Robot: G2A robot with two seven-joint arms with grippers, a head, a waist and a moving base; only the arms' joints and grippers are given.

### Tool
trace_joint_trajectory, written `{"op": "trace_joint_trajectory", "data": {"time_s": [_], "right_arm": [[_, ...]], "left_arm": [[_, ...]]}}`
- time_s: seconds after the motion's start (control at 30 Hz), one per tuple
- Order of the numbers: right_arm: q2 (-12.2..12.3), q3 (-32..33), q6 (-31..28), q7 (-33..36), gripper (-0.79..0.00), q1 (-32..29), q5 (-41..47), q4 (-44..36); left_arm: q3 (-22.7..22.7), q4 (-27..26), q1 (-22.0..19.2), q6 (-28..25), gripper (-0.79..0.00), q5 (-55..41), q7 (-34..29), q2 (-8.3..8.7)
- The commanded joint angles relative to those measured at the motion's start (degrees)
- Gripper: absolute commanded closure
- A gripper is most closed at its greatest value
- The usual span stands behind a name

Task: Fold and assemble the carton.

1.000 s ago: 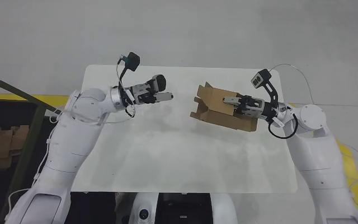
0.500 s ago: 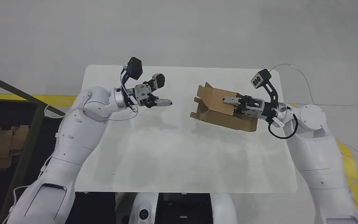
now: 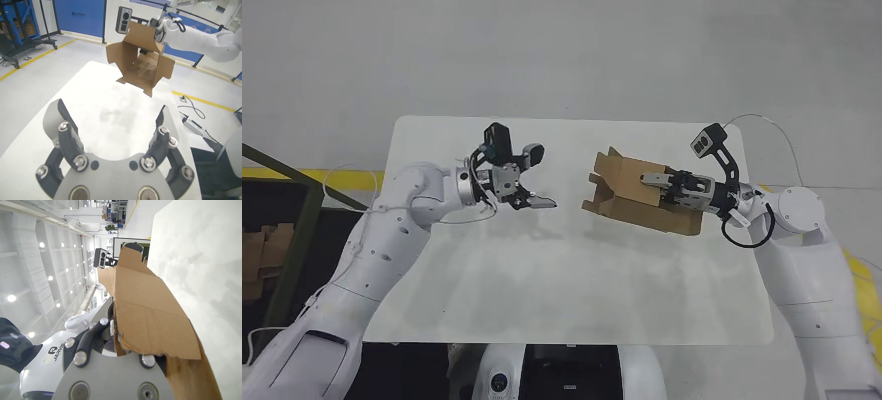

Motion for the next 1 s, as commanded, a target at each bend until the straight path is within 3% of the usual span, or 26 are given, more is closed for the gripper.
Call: {"op": "trace_joint_trajectory", "data": {"time_s": [0.0, 0.37, 0.53, 0.63, 0.77, 0.97], "right_arm": [[0.0, 0.0, 0.0, 0.0, 0.000, 0.0, 0.0, 0.0], [0.0, 0.0, 0.0, 0.0, 0.000, 0.0, 0.0, 0.0], [0.0, -0.2, 0.1, -1.2, 0.000, -0.4, -0.2, -0.7], [0.0, -0.1, 0.5, -2.3, 0.000, -0.8, -0.3, -1.3], [0.0, -0.2, 0.2, -2.7, 0.000, -0.8, 0.0, -1.1], [-0.1, -1.1, -0.7, -3.2, 0.000, -0.3, 0.6, -0.1]], "left_arm": [[0.0, 0.0, 0.0, 0.0, -0.785, -0.2, -0.6, -0.01], [0.0, 0.0, 0.0, 0.0, -0.785, -0.2, -0.6, -0.01], [-0.1, -1.0, 2.4, 3.6, -0.785, 3.1, -0.4, -0.04], [0.7, -0.1, 2.7, 0.0, -0.785, 6.3, -0.4, 0.04], [3.3, 1.2, 2.9, 0.0, -0.785, 6.5, 2.4, 0.03], [10.8, 0.8, 1.1, 0.0, -0.785, 8.8, 7.9, 0.75]]}}
